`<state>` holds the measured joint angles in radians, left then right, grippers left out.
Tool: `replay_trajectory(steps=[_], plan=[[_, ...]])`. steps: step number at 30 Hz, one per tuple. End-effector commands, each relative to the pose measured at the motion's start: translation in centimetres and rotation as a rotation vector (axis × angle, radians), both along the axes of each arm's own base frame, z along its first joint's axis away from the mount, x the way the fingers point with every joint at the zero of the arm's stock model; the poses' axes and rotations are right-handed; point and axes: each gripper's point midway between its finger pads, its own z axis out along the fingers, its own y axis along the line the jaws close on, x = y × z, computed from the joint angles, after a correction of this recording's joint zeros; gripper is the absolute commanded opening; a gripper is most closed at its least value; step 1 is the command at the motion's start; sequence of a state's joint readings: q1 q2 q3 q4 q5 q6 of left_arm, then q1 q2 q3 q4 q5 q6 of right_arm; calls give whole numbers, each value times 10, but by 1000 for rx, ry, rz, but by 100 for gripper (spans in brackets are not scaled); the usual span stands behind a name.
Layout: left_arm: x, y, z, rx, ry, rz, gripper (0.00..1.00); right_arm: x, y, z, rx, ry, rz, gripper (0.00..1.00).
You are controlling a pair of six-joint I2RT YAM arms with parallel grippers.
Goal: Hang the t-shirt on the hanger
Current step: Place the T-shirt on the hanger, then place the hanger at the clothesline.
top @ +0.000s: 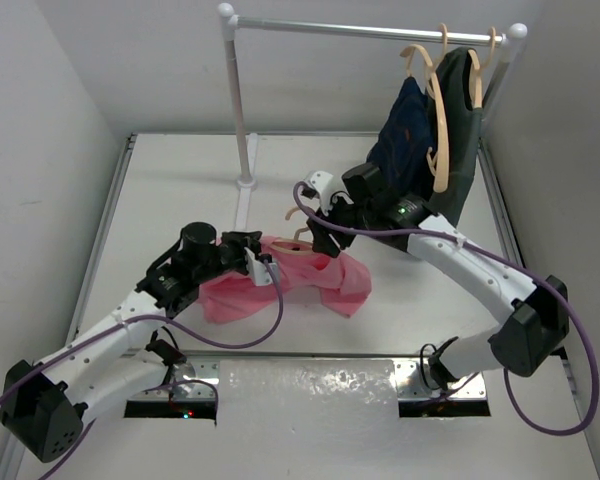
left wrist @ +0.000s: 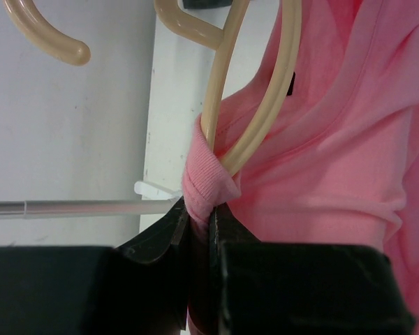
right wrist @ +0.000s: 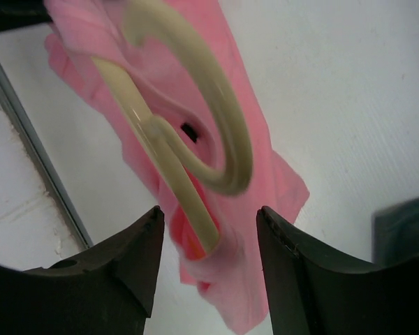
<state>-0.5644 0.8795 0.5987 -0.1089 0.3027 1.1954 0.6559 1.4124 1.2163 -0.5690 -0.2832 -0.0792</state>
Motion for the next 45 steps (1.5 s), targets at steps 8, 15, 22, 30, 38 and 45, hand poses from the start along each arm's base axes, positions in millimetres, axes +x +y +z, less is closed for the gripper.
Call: replay_trajectory(steps=[8,15,22,30,38,45], plan=[[2,-10,64,-213,-32,32,0,-14,34,-7,112,30,186,45],[-8,-5,74,-293,-9,56,0,-11,53,13,256,-9,202,11],[-11,2,70,-327,104,126,0,-29,41,24,307,23,203,0],[-11,10,49,-259,302,212,26,-42,-14,8,179,-73,53,0],[-13,-7,74,-331,317,124,78,-40,-32,24,166,-120,-49,0],[11,11,131,-703,372,407,92,26,-21,92,377,-217,-472,0]])
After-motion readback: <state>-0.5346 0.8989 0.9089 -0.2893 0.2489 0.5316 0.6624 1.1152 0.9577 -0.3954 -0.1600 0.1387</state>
